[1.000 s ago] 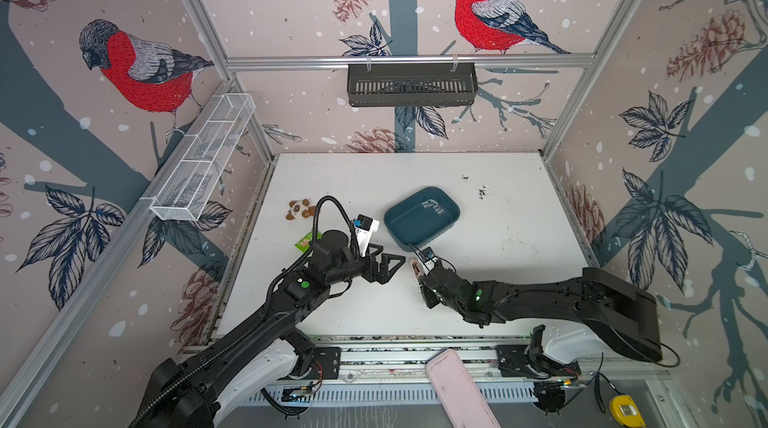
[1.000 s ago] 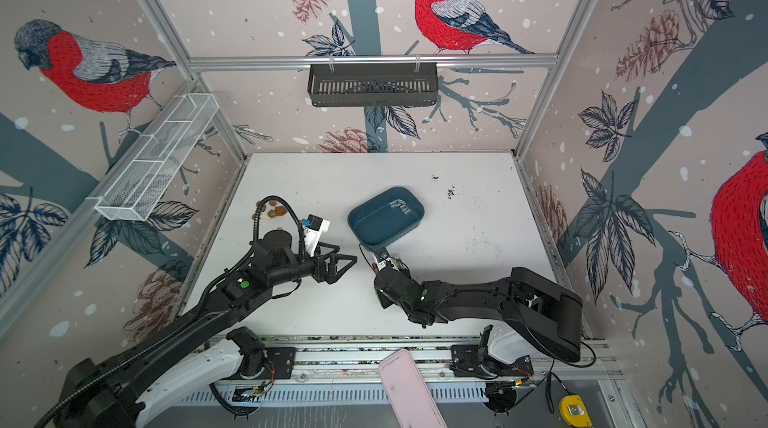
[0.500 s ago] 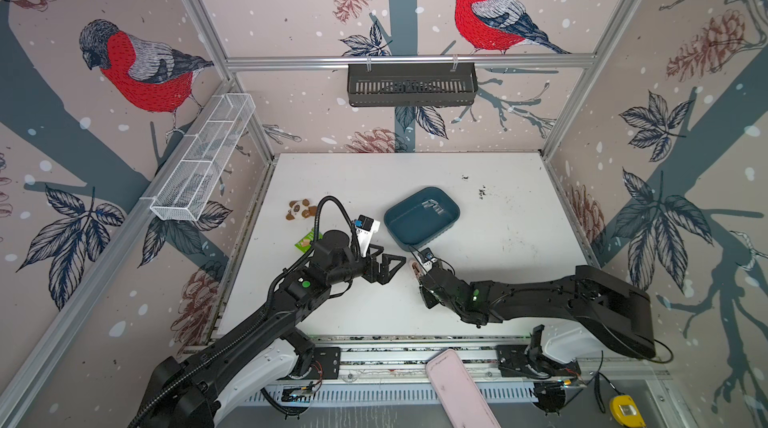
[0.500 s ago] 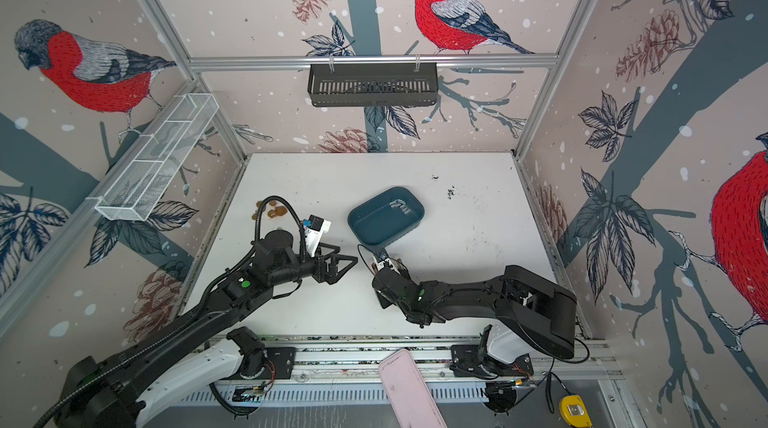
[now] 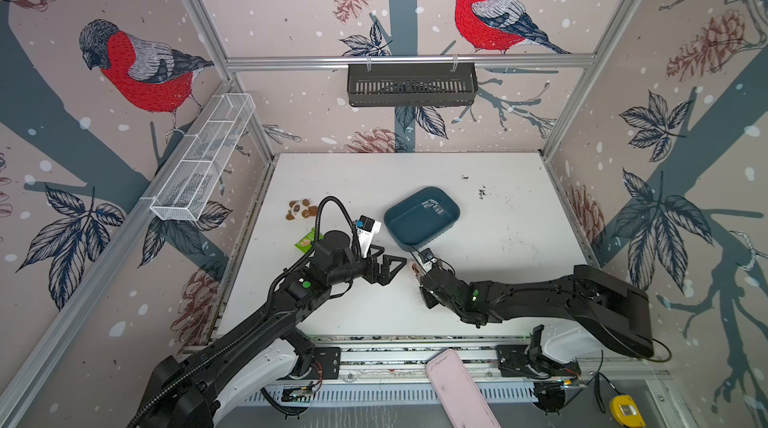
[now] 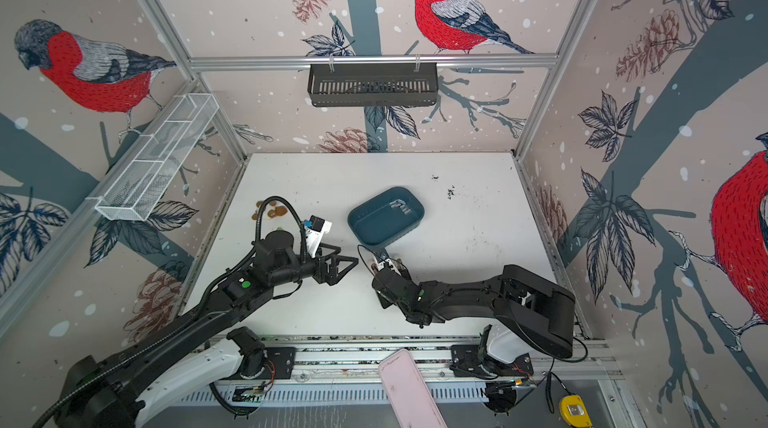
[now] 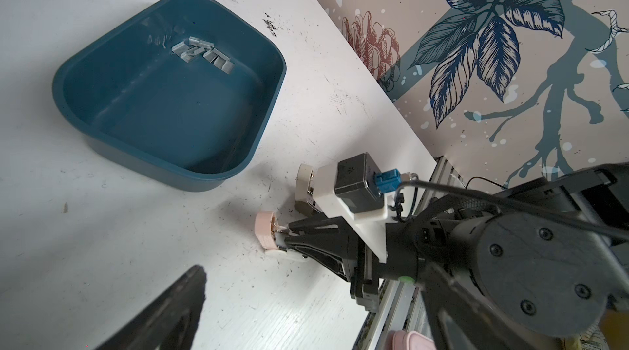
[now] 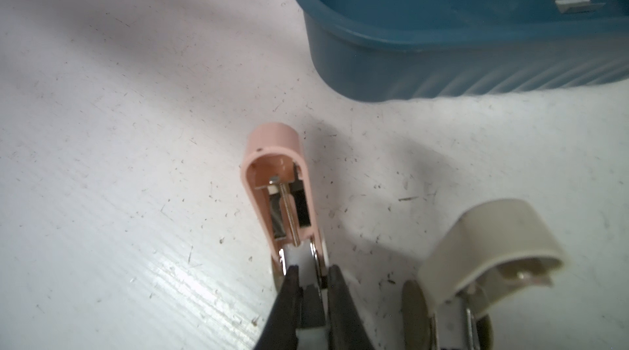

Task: Load the staples into the stapler
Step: 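Push the staple strip into the pink stapler's channel with the right gripper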

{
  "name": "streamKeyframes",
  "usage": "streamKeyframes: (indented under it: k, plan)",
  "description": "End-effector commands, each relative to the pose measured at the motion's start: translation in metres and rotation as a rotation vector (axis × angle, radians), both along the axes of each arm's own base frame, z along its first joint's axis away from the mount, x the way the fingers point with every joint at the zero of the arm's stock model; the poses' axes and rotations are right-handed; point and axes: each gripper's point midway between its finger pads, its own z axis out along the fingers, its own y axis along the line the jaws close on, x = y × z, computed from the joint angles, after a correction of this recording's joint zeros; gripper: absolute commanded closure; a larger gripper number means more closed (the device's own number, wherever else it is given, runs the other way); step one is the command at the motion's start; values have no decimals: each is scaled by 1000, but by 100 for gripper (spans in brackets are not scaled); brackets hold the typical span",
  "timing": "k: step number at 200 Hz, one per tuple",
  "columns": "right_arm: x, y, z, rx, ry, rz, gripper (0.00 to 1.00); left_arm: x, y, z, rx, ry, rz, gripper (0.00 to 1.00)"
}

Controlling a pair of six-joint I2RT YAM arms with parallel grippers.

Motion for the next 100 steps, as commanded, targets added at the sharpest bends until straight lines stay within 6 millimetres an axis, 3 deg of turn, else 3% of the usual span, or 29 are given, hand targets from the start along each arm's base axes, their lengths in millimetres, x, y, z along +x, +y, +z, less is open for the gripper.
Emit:
streamKeyframes:
  k: [1, 46, 100]
  plan:
    - [2, -1, 1, 4, -11, -14, 85, 2, -5, 14, -31, -52, -16, 1]
    - [0, 1, 7, 24, -23, -2, 85, 1, -5, 14, -29, -53, -18, 2]
    - [-3, -3, 1, 12, -13, -2, 84, 1, -6, 15, -28, -57, -21, 2]
